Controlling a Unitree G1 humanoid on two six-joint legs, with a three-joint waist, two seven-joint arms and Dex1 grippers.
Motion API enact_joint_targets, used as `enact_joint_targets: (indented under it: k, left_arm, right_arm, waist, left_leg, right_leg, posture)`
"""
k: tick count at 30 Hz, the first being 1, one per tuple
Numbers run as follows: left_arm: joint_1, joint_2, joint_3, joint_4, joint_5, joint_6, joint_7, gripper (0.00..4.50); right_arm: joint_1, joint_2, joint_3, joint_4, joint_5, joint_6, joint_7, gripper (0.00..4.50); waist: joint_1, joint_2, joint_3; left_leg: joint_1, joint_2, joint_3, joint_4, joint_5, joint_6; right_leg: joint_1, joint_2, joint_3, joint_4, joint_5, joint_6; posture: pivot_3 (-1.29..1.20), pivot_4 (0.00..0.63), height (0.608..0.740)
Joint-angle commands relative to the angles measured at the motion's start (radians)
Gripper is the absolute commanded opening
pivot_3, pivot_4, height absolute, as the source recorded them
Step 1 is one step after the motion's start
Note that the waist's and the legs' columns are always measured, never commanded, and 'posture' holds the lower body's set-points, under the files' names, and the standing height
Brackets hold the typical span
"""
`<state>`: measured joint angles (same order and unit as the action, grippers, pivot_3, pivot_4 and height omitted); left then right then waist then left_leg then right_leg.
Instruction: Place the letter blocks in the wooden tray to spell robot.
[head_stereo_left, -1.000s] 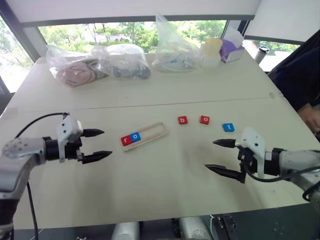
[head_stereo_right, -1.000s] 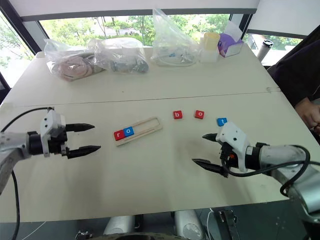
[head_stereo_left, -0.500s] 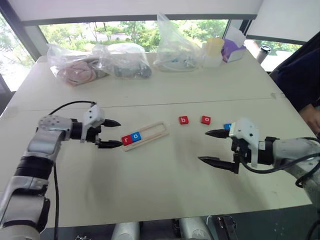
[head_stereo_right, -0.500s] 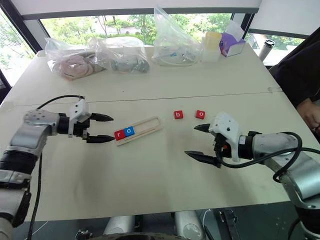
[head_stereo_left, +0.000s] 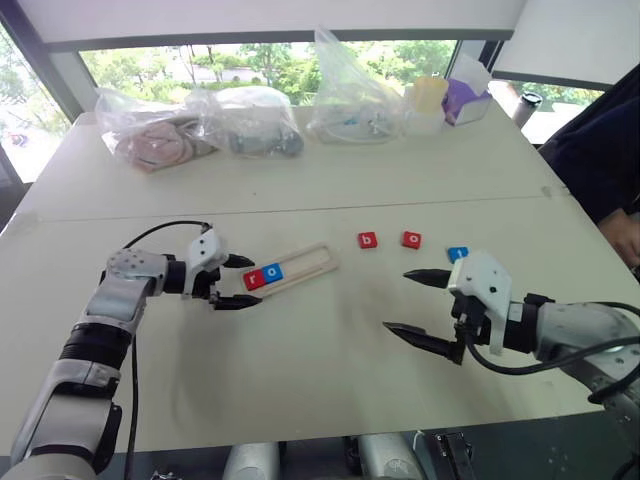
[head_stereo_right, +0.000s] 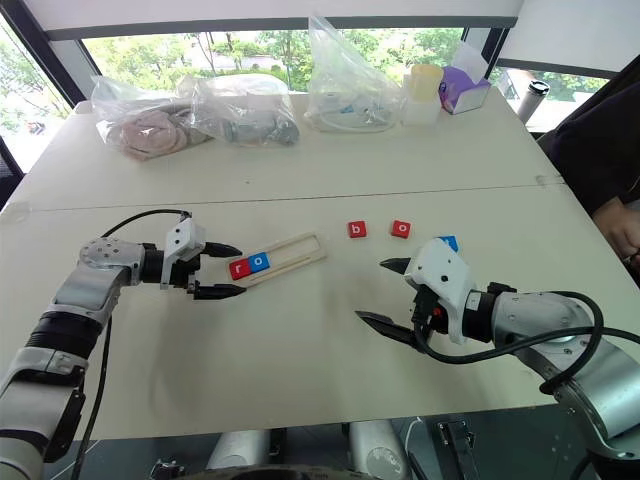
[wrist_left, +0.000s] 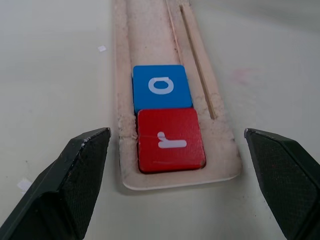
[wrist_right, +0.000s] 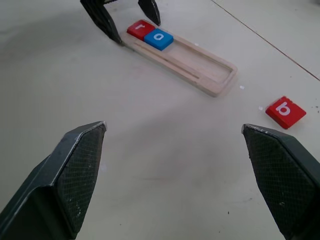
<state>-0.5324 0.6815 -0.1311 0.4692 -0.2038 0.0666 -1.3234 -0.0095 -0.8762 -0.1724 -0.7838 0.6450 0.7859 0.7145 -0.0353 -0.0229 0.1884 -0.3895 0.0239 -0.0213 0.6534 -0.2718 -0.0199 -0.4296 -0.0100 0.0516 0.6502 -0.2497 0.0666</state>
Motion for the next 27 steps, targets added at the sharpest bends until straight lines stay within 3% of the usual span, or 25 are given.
enact_joint_targets:
  k: [1, 12, 20, 24, 27]
  left_arm:
    - [-0.003, -0.003, 0.007, 0.025, 0.026, -0.05, 0.014, 4.5]
    - [0.049, -0.051, -0.018, 0.097, 0.104, -0.198, 0.113, 4.5]
    - [0.128, -0.071, -0.031, 0.024, 0.092, -0.168, 0.156, 4.5]
    - [0.144, -0.062, -0.045, -0.011, 0.084, -0.118, 0.133, 4.5]
    - [0.141, -0.063, -0.051, -0.01, 0.086, -0.104, 0.12, 3.68]
  right_arm:
    - [0.001, 0.01, -0.014, -0.032, 0.005, -0.012, -0.019, 4.48]
    - [0.01, 0.002, -0.004, -0.048, -0.005, -0.011, -0.051, 4.48]
    - [-0.004, -0.014, -0.003, -0.032, -0.013, -0.016, -0.043, 4.48]
    - [-0.011, -0.013, 0.0, -0.031, -0.014, -0.013, -0.04, 4.48]
    - [-0.022, -0.017, 0.003, -0.025, -0.019, -0.013, -0.037, 4.5]
  waist:
    - [0.0, 0.0, 0.0]
    - [0.023, 0.001, -0.004]
    - [0.024, 0.004, -0.007]
    - [0.024, 0.006, -0.009]
    - [0.024, 0.007, -0.01]
  left_leg:
    - [0.0, 0.0, 0.0, 0.0, 0.0, 0.0]
    - [0.004, 0.0, 0.0, 0.0, 0.0, 0.0]
    - [0.018, 0.002, 0.0, -0.002, 0.0, 0.0]
    - [0.018, 0.002, 0.0, -0.002, 0.0, 0.0]
    - [0.018, 0.002, 0.0, -0.003, 0.0, 0.0]
  right_leg:
    - [0.0, 0.0, 0.0, 0.0, 0.0, 0.0]
    - [0.004, 0.0, 0.0, 0.0, 0.0, 0.0]
    - [0.019, -0.001, 0.0, -0.003, -0.004, 0.0]
    - [0.019, -0.001, 0.0, -0.004, -0.004, 0.0]
    - [0.019, -0.002, 0.0, -0.004, -0.004, -0.001]
  posture:
    - [0.0, 0.15, 0.74]
    - [0.0, 0.15, 0.74]
    - [0.0, 0.15, 0.74]
    - [0.0, 0.15, 0.74]
    - [0.0, 0.15, 0.74]
